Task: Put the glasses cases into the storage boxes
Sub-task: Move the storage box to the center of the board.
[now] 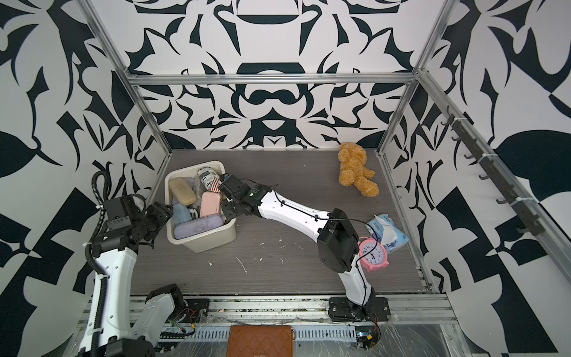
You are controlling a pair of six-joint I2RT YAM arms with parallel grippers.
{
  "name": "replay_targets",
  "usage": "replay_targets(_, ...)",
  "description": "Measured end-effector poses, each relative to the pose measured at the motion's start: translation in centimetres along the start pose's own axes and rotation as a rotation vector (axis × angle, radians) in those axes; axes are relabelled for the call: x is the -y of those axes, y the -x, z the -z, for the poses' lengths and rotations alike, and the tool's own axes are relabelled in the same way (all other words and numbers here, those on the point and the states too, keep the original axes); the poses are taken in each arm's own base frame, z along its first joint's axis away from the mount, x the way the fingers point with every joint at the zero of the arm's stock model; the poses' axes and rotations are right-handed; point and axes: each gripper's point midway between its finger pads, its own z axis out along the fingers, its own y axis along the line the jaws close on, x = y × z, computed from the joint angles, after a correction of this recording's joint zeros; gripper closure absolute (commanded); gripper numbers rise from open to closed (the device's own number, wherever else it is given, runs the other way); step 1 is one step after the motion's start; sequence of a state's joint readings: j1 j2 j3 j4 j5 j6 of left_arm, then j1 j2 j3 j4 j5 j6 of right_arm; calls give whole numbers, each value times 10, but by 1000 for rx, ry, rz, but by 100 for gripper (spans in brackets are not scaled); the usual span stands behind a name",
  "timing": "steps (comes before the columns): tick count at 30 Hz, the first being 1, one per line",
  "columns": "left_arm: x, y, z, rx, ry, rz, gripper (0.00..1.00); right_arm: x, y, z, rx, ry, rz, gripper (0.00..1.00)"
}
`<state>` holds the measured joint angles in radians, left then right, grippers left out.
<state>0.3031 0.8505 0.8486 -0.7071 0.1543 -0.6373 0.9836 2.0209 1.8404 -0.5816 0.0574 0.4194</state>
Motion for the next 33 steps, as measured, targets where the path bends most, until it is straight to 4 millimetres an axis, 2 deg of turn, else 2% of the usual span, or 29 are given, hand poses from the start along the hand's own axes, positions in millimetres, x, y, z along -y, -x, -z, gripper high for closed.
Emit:
replay_targets(2,0,-1,0,9,-12,0,37,7,9,0,37,-29,-54,100)
replay_targets(7,9,-2,-1,6,-65,-1,38,17,13,1,61,-44,-68,100)
replay_targets(11,17,-3,-1,-5,-108,-6,38,26,1,13,83,-78,-99,100)
replay_targets(16,29,-4,1,-22,-172,-12,42,64,-29,47,87,-179,-147,100)
replay_targets(25,66,-5,6,-59,-352,-32,45,151,-115,131,134,-427,-306,100)
replay_targets(28,80,-13,1,-96,-385,-57,45,169,-128,145,140,-489,-347,100)
replay_targets(29,86,-19,-1,-117,-395,-71,45,172,-128,146,142,-505,-353,98)
replay_targets(31,99,-30,-4,-156,-413,-105,42,174,-127,146,151,-509,-370,73)
replay_targets(32,106,-36,-5,-174,-422,-128,40,176,-127,145,154,-518,-375,63)
replay_targets(33,113,-40,-5,-189,-431,-148,29,176,-125,145,161,-523,-377,54)
